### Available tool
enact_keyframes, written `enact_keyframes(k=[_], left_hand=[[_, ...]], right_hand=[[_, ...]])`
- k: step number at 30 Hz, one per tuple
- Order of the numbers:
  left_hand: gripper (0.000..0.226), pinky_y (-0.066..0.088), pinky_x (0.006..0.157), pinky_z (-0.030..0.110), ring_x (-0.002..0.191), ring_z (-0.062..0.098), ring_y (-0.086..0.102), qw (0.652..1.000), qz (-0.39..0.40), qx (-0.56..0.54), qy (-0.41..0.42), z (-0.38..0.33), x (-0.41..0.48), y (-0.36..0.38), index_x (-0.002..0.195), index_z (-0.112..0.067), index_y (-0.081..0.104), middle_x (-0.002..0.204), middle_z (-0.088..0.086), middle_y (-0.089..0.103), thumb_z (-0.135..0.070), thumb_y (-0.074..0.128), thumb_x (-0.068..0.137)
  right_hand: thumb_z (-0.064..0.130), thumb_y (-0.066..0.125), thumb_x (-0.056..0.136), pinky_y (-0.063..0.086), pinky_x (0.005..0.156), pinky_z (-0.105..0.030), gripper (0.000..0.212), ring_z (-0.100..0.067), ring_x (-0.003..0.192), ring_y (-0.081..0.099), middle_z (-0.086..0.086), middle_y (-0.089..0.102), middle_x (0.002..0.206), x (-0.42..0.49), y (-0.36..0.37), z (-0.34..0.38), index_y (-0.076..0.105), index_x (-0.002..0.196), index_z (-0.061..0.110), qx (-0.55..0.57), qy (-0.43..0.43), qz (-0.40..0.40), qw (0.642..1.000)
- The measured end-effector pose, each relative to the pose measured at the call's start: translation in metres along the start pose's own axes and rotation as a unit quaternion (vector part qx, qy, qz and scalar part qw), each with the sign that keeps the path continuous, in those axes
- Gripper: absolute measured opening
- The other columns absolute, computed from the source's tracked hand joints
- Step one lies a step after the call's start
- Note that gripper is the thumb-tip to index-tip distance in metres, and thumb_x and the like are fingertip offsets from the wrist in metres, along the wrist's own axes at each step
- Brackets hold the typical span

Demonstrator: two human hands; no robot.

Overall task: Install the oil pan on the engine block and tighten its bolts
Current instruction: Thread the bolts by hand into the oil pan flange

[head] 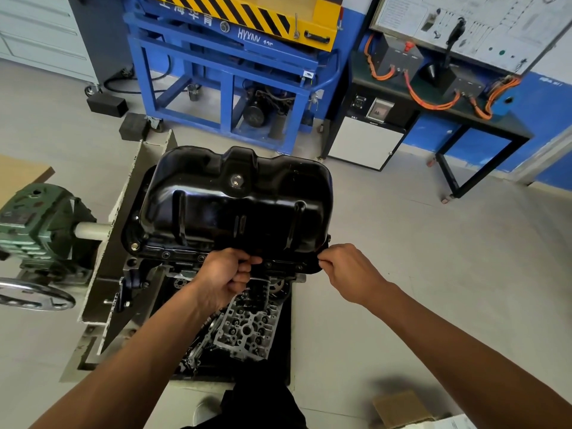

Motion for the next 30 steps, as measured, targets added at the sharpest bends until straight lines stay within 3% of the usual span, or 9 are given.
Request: enact_keyframes(k=[10, 21, 27, 30], left_hand=[[0.031, 0.014, 0.03, 0.016, 0.034, 0.004, 0.023, 1.0, 0.002, 0.002, 0.006, -0.0018, -0.005, 0.0016, 0.097, 0.002, 0.063, 0.045, -0.008, 0.031, -0.011, 0.036, 0.104], [0.03, 0.013, 0.03, 0.016, 0.034, 0.004, 0.022, 1.0, -0.011, 0.003, 0.008, -0.0017, -0.0058, 0.0013, 0.094, 0.001, 0.064, 0.045, -0.009, 0.03, -0.01, 0.037, 0.103], [0.031, 0.012, 0.03, 0.016, 0.034, 0.004, 0.022, 1.0, -0.01, -0.001, 0.006, -0.0013, -0.0055, 0.0017, 0.093, 0.002, 0.063, 0.045, -0.008, 0.03, -0.01, 0.037, 0.103], [0.031, 0.012, 0.031, 0.016, 0.034, 0.004, 0.022, 1.0, -0.009, 0.001, 0.008, -0.0022, -0.0065, 0.0015, 0.094, 0.002, 0.063, 0.045, -0.008, 0.031, -0.01, 0.036, 0.103]], right_hand=[[0.019, 0.047, 0.104, 0.033, 0.059, -0.03, 0.035, -0.023, 0.063, 0.045, 0.001, 0.042, 0.066, -0.0011, 0.0026, -0.0054, 0.043, 0.069, 0.014, -0.022, 0.018, 0.016, 0.999], [0.035, 0.038, 0.107, 0.041, 0.064, -0.035, 0.041, -0.027, 0.072, 0.053, -0.004, 0.051, 0.078, -0.0011, 0.0008, -0.0027, 0.057, 0.082, 0.01, -0.085, 0.038, 0.016, 0.996], [0.031, 0.053, 0.103, 0.045, 0.065, -0.038, 0.033, -0.024, 0.066, 0.049, -0.004, 0.056, 0.068, -0.0048, -0.0058, -0.0041, 0.069, 0.086, 0.008, 0.023, 0.006, -0.06, 0.998], [0.024, 0.062, 0.098, 0.038, 0.057, -0.032, 0.032, -0.019, 0.057, 0.041, 0.0, 0.047, 0.057, -0.0057, -0.0057, -0.0059, 0.061, 0.069, 0.008, 0.063, 0.005, -0.075, 0.995]])
Point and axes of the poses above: each hand's wrist, its own x-axis towards the middle knuckle, its own y-axis out of the palm, z = x × y, the point moved 8 cm from there along x, towards the middle knuckle
